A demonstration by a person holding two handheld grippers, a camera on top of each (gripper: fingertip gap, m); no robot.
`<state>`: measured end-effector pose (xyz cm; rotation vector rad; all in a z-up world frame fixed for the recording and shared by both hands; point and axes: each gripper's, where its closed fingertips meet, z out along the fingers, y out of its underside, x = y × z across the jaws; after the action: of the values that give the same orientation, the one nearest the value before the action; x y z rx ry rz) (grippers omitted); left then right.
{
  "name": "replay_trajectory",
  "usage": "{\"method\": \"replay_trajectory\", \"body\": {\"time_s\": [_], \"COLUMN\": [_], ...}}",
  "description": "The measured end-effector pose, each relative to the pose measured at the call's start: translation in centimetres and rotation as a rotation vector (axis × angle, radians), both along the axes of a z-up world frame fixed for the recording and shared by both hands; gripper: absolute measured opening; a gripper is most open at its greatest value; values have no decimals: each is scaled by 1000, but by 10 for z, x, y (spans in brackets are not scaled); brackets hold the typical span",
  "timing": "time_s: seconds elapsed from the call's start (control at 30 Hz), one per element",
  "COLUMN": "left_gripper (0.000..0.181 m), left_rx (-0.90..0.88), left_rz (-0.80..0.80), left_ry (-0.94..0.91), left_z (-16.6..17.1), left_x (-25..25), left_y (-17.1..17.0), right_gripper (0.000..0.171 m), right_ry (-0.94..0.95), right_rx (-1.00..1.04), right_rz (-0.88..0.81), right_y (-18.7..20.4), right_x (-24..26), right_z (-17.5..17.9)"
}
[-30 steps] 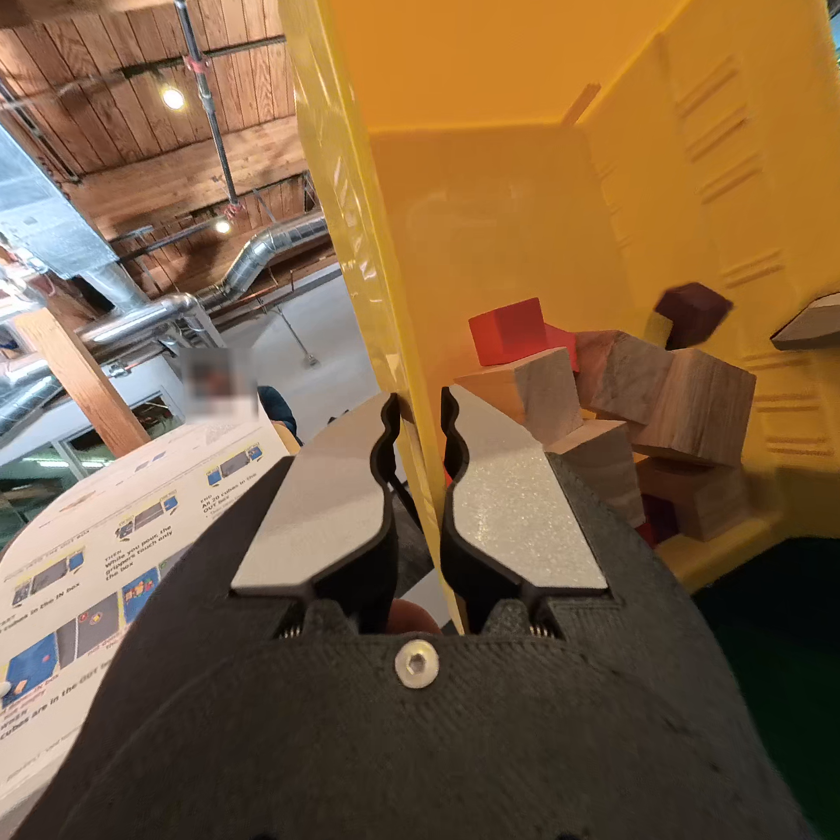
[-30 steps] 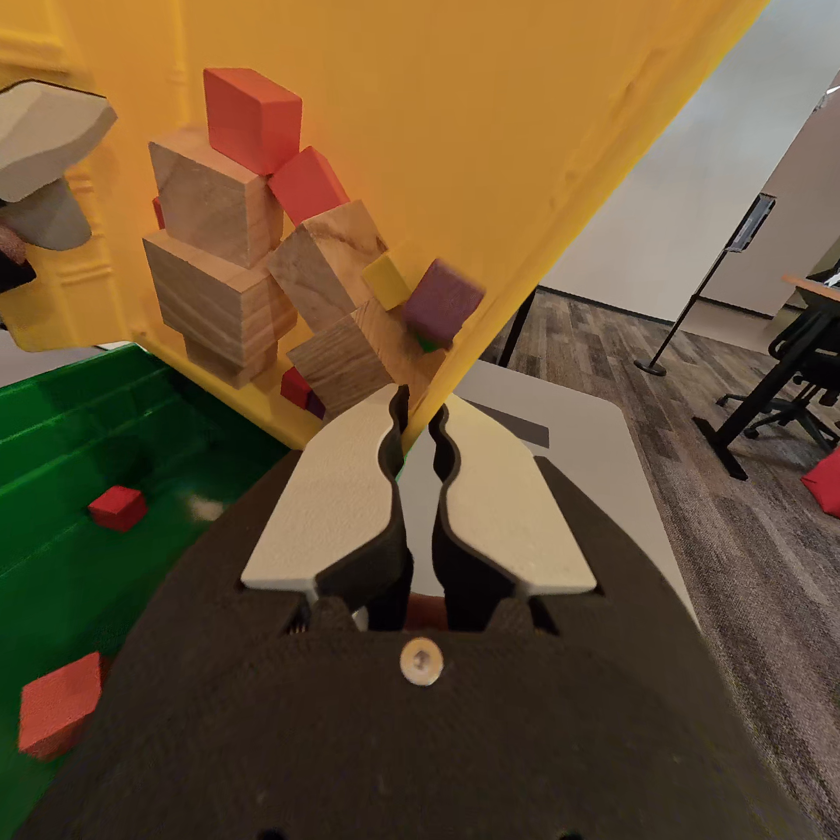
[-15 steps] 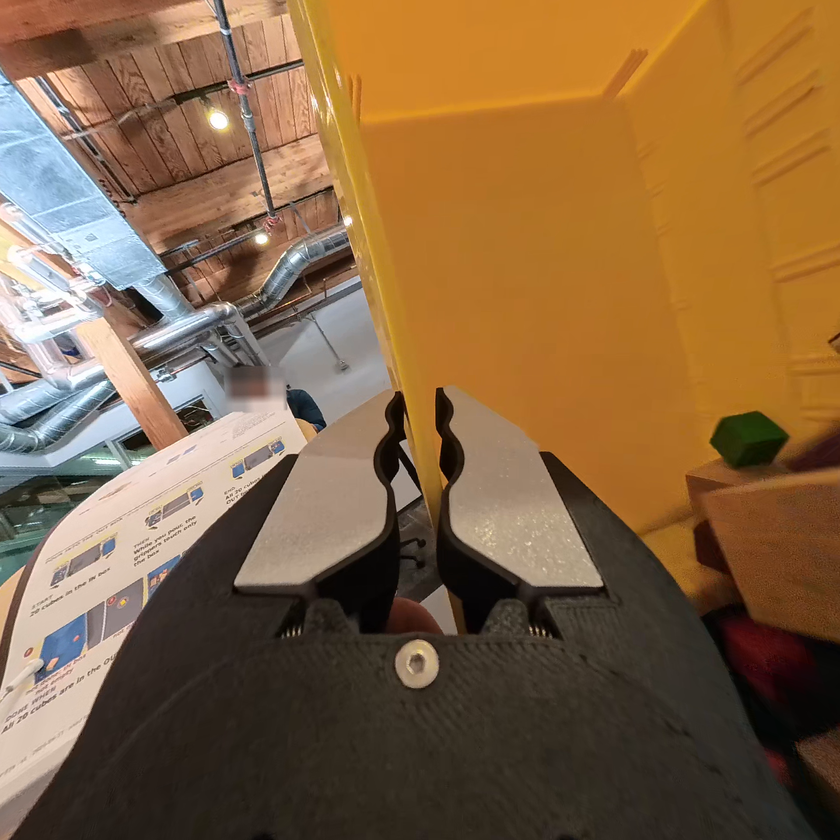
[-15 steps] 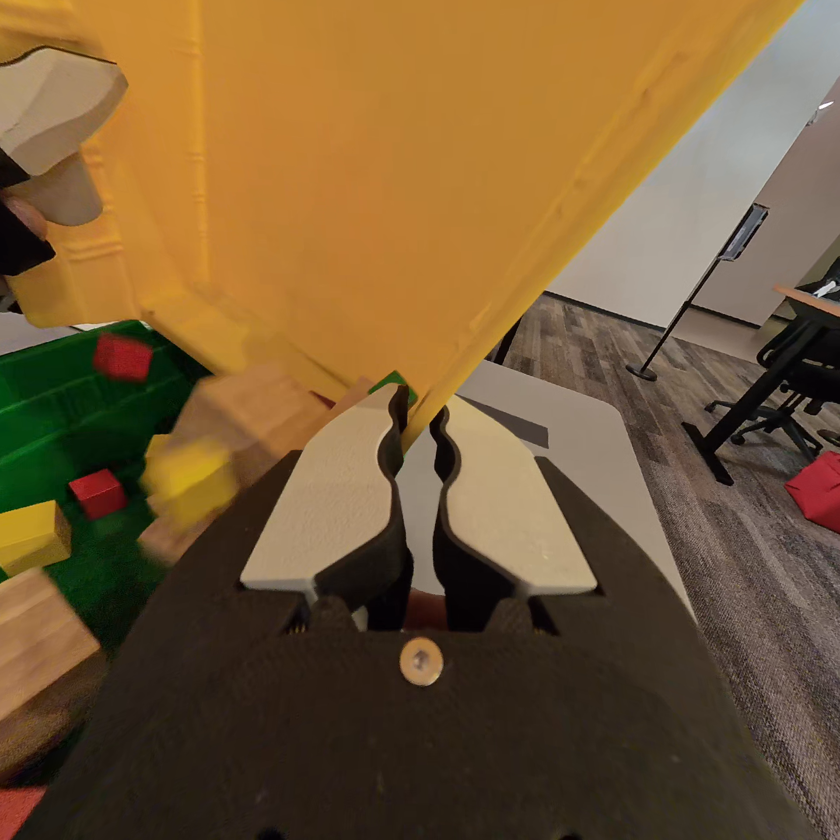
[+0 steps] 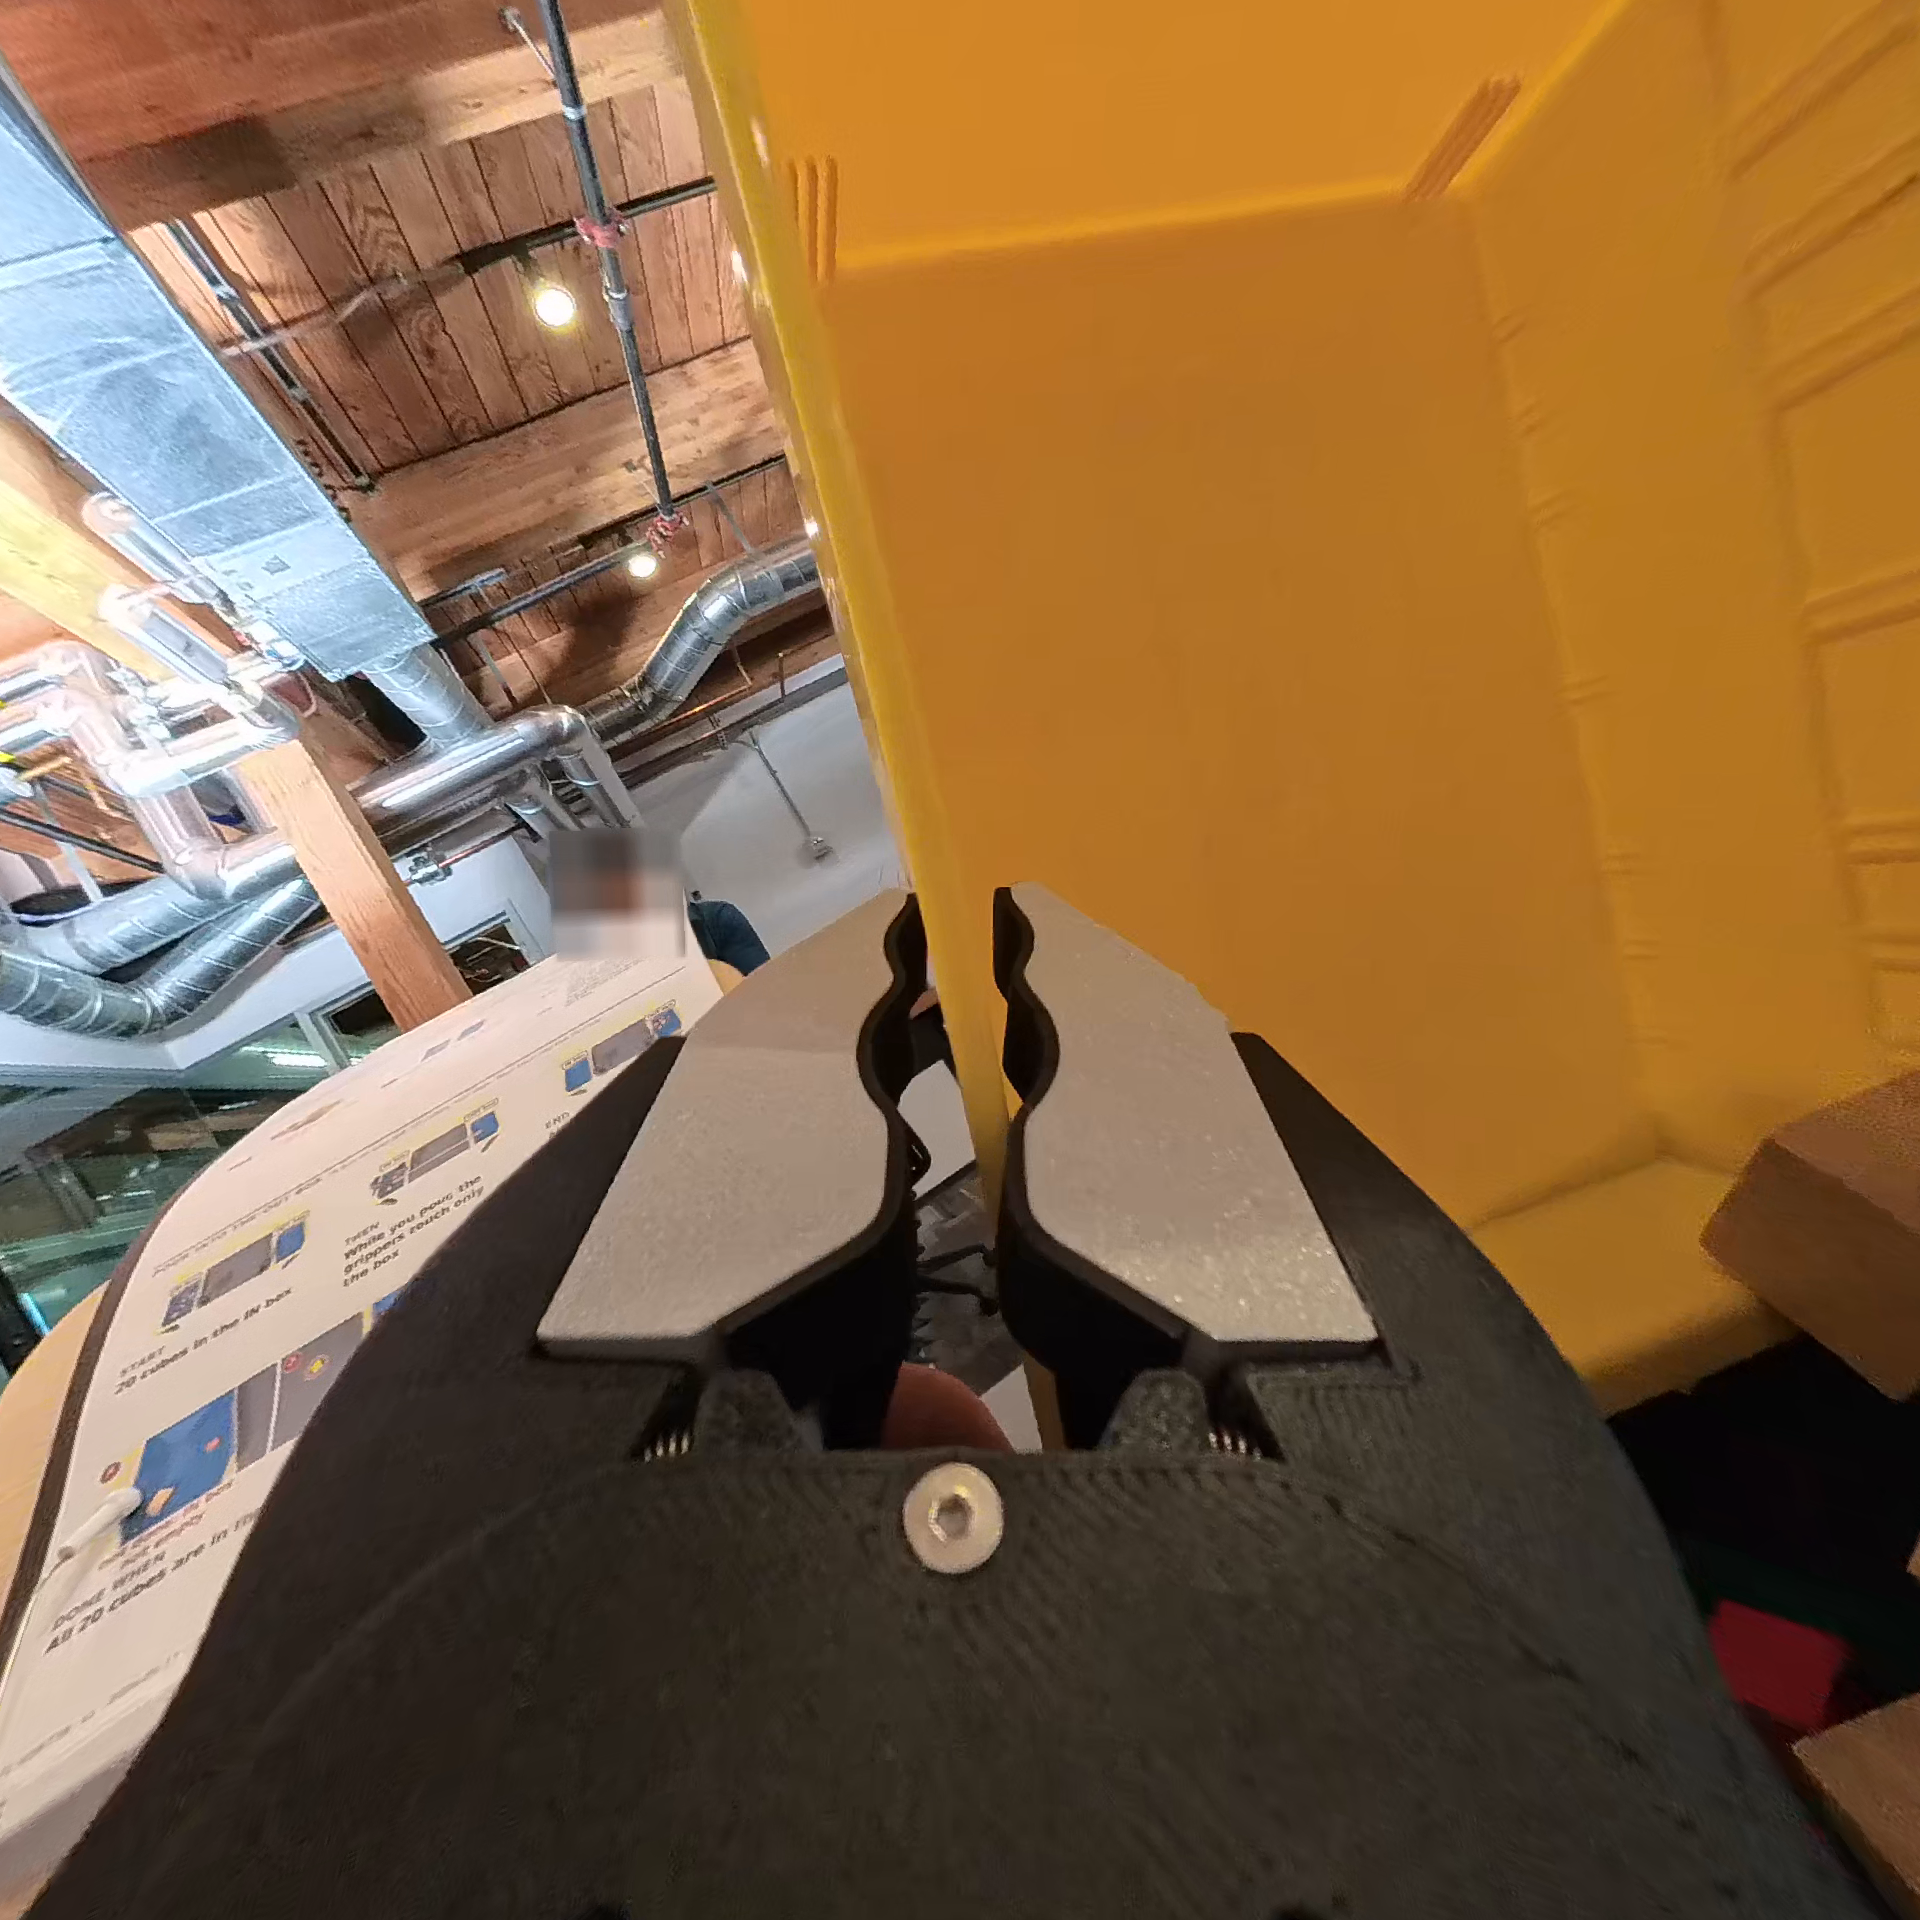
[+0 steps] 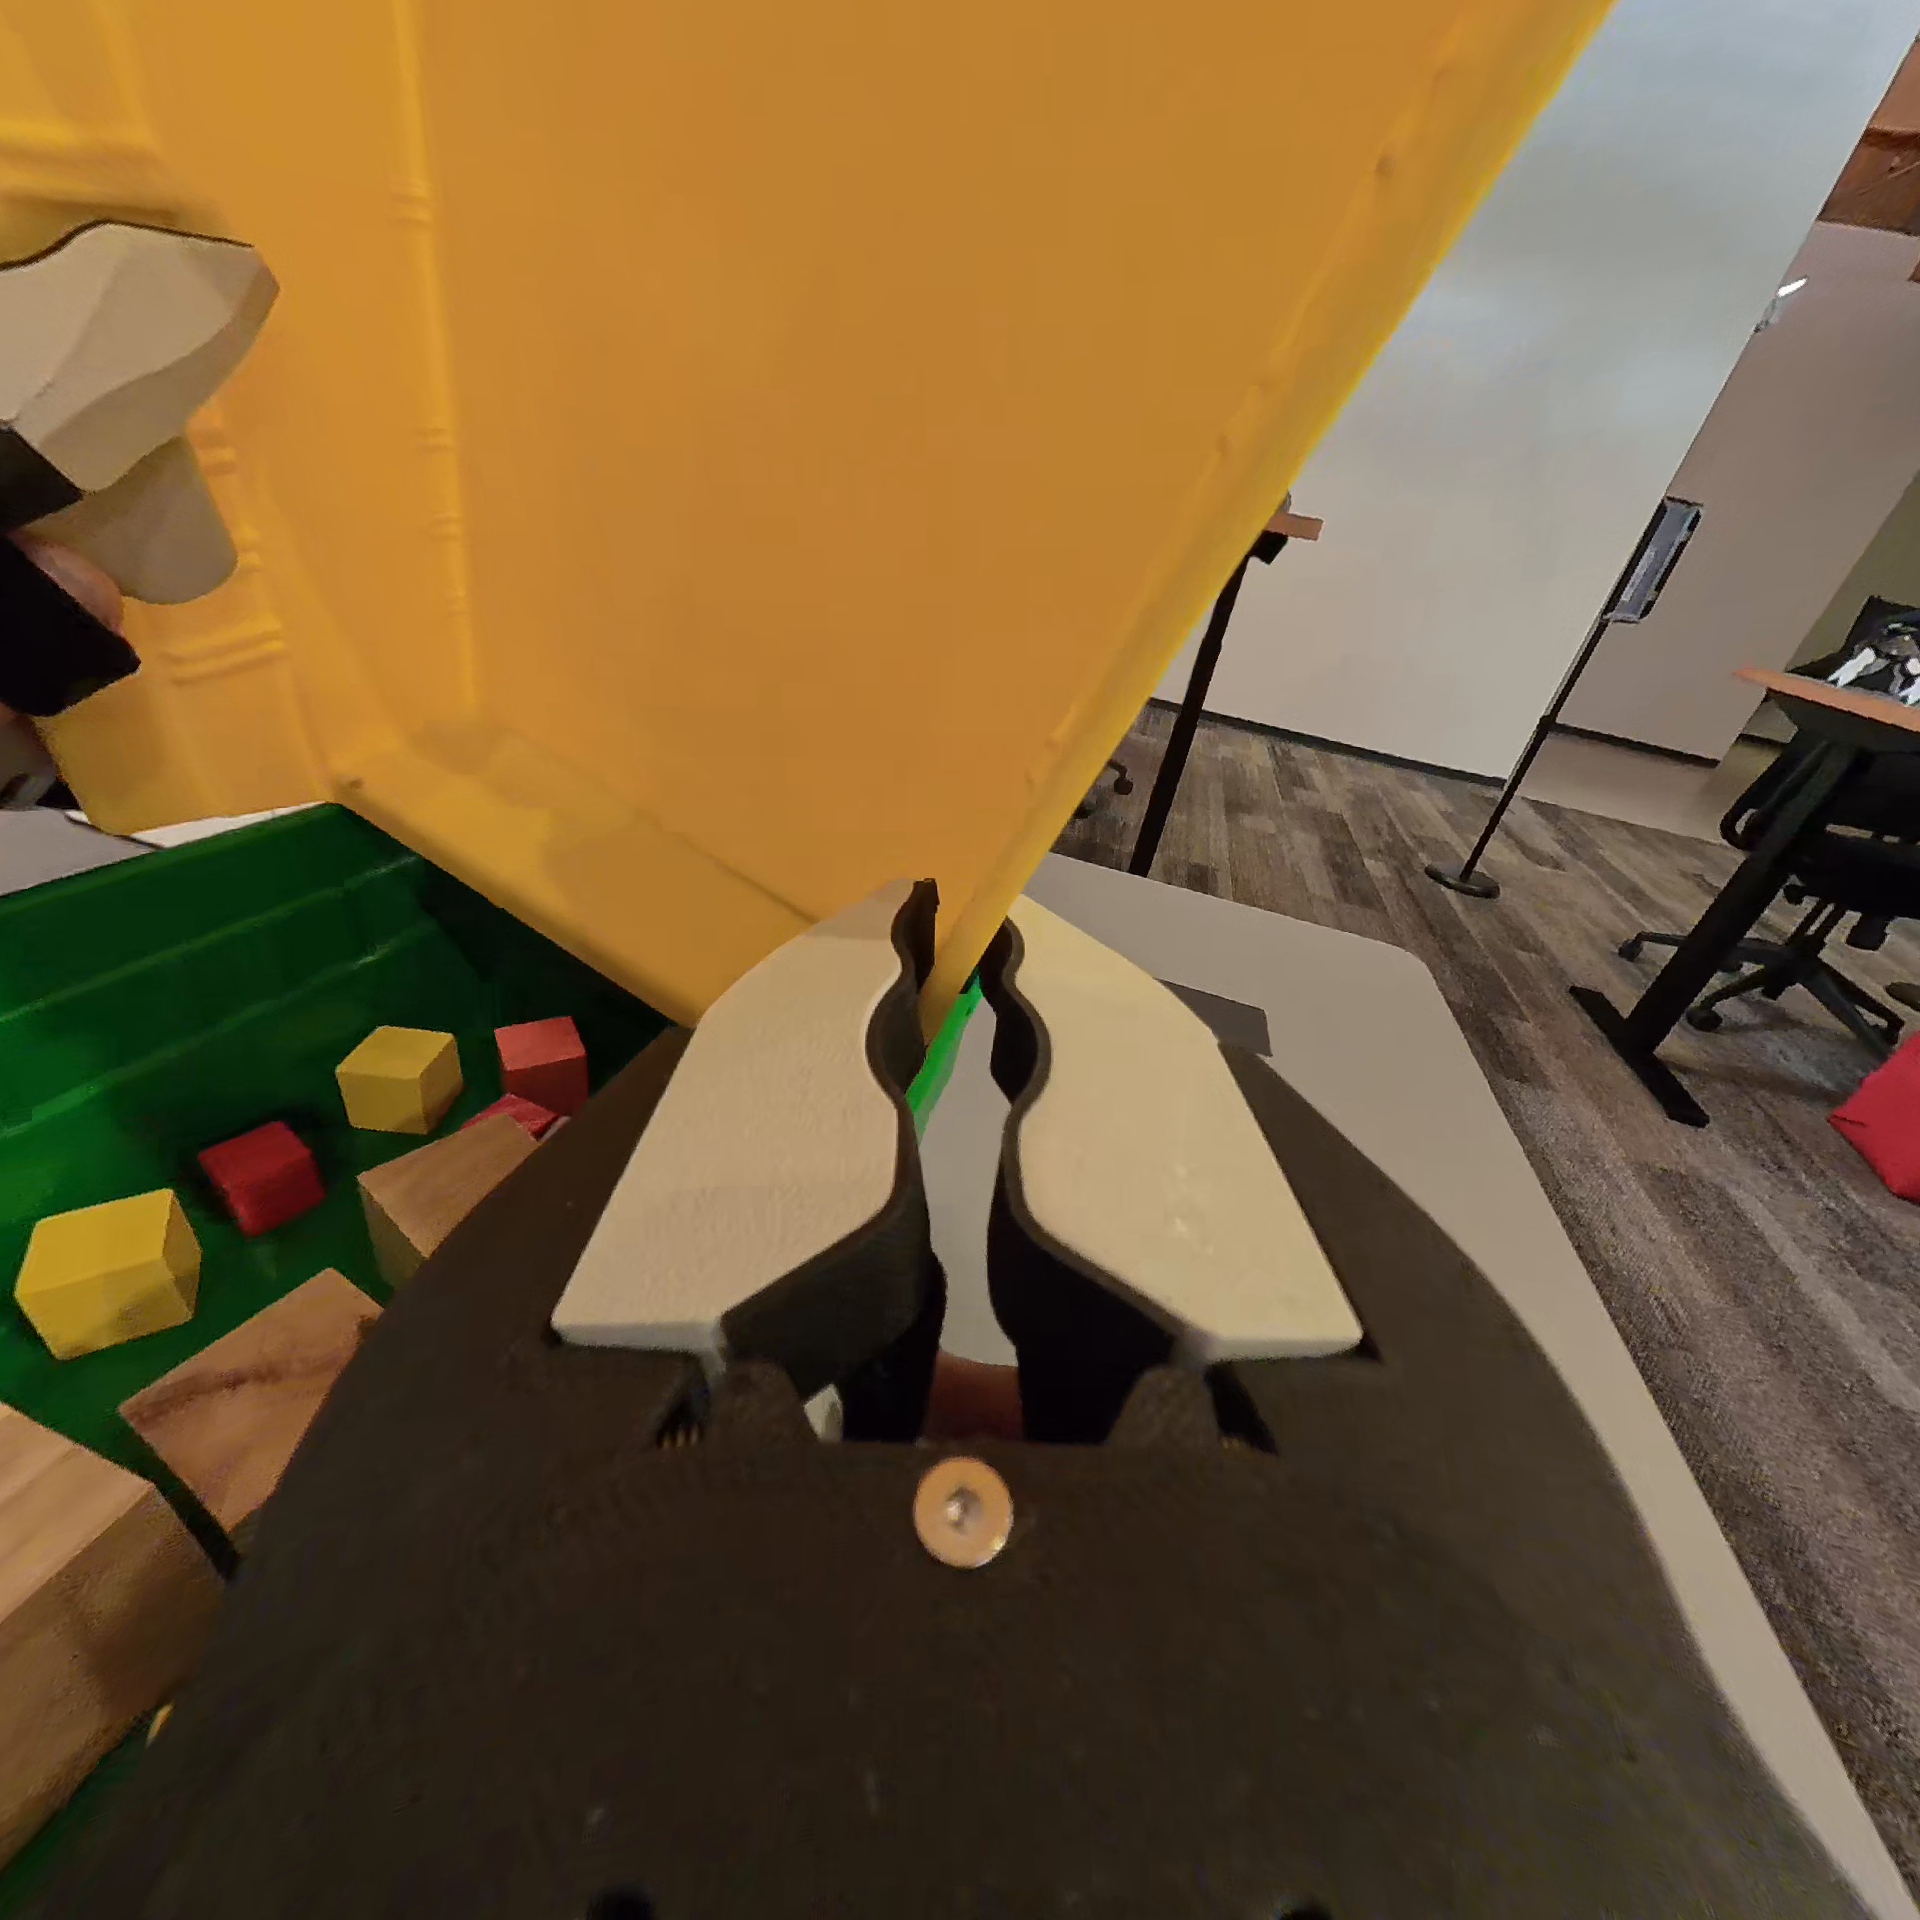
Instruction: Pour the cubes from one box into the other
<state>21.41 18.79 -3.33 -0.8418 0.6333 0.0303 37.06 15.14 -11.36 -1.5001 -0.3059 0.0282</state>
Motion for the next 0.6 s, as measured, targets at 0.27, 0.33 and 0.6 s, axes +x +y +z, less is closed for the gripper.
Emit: {"method": "replay_trajectory", "body": {"time_s": [0.27, 0.33, 0.6], "left_gripper": [13, 14, 11], "left_rx": [76, 94, 82], "left_rz": [-26, -39, -30], "left_ry": [-19, -26, -55], "left_z": [14, 18, 30], "left_x": [0, 0, -10], "left_y": [-9, -10, -9], "right_gripper": [3, 3, 3], "right_ry": [-11, -9, -59], "right_rx": [66, 74, 96], "right_rz": [-6, -4, -3], "right_y": [-2, -2, -4], "right_x": [3, 3, -5], "right_z": [18, 21, 35]}}
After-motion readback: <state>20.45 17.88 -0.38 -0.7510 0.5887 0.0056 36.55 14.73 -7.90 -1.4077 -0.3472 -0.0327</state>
